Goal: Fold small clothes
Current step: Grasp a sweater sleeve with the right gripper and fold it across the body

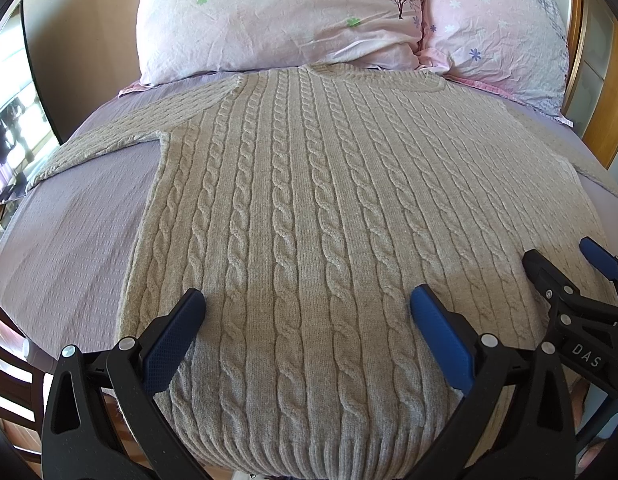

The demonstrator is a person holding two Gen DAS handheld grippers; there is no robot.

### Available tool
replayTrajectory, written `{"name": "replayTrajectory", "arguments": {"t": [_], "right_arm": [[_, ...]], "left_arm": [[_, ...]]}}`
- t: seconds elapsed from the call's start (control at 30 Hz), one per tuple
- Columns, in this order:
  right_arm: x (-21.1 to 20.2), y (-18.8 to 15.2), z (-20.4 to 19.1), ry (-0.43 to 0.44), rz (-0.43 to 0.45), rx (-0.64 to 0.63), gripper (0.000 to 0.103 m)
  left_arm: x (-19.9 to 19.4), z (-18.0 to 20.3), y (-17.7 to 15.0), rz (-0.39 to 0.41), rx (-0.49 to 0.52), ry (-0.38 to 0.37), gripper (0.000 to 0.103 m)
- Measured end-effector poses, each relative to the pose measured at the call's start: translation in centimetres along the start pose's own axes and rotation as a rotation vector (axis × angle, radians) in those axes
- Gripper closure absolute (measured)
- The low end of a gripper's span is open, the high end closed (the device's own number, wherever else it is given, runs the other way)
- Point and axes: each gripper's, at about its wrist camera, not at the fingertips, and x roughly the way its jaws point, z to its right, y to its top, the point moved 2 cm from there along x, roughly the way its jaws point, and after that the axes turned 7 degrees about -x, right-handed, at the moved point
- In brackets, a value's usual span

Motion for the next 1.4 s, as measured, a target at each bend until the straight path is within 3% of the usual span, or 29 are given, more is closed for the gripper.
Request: {"name": "replayTrajectory", "arguments": {"t": [0.13, 0.23, 0.3, 0.43, 0.5, 0.53, 0.6, 0.63, 0.73, 0.8, 0.87, 0.93, 0.97, 1.0, 1.07, 1.17, 1.3, 1.4], "right_arm": [[0.0, 0.0, 0.3, 0.036, 0.018, -0.041, 0.002], [-0.3, -0.1, 1.3, 0.139, 0.068, -0.091, 0.002], [-1.0, 0.6, 3.6, 0.168, 0.084, -0.053, 0.002], [-3.9, 3.3, 15.0, 0.023, 0.241, 0.236, 0.002], [-3.9, 4.1, 22.6, -0.075, 0.253, 0.446, 0.004], [-3.5, 4.1, 26.0, -0.107, 0.247, 0.544, 0.01], [-2.0, 3.8, 32.7, -0.142, 0.219, 0.734, 0.061], [-0.8, 3.4, 36.0, -0.151, 0.179, 0.838, 0.068], [2.7, 1.6, 41.9, -0.122, 0.086, 1.063, 0.069], [4.5, 1.1, 43.8, -0.118, 0.057, 1.133, 0.069], [6.1, 0.7, 45.3, -0.126, 0.035, 1.185, 0.069], [7.0, 1.1, 45.5, -0.149, 0.05, 1.185, 0.071], [7.5, 1.7, 45.6, -0.179, 0.045, 1.164, 0.078], [8.1, 2.2, 45.8, -0.202, 0.028, 1.148, 0.095], [8.2, 3.2, 45.7, -0.214, 0.032, 1.135, 0.095], [5.8, 8.8, 41.1, -0.191, 0.176, 0.904, 0.095], [4.2, 18.0, 29.0, 0.087, 0.301, 0.59, 0.096], [4.6, 22.4, 17.4, 0.369, 0.299, 0.353, 0.093]], "left_arm": [[0.4, 0.1, 0.3, -0.009, 0.007, 0.001, 0.001], [0.3, 0.2, 0.2, -0.006, 0.014, -0.006, 0.001], [0.3, 0.2, 0.0, 0.014, 0.024, -0.013, 0.001], [0.1, -0.1, 0.3, 0.04, 0.029, -0.05, 0.001], [-0.4, -1.1, 1.1, 0.081, -0.014, -0.125, 0.001], [-0.6, -1.6, 1.5, 0.101, -0.038, -0.165, 0.001], [-1.0, -3.2, 2.7, 0.143, -0.103, -0.258, 0.001], [-1.2, -3.7, 3.2, 0.163, -0.129, -0.294, 0.001], [-2.0, -6.5, 4.7, 0.272, -0.216, -0.412, 0.001], [-2.5, -7.8, 5.7, 0.326, -0.243, -0.422, 0.001], [-2.8, -9.4, 7.0, 0.359, -0.26, -0.372, 0.001], [-2.7, -10.8, 8.1, 0.36, -0.269, -0.316, 0.001], [-2.7, -11.7, 8.6, 0.356, -0.276, -0.291, 0.001], [-2.4, -12.6, 8.9, 0.352, -0.285, -0.265, 0.001], [-1.9, -14.9, 9.7, 0.338, -0.321, -0.206, 0.001], [-0.7, -19.0, 10.9, 0.294, -0.401, -0.128, 0.001], [-0.5, -24.0, 11.7, 0.28, -0.551, -0.106, 0.001], [0.1, -26.5, 12.4, 0.273, -0.65, -0.112, 0.001]]}}
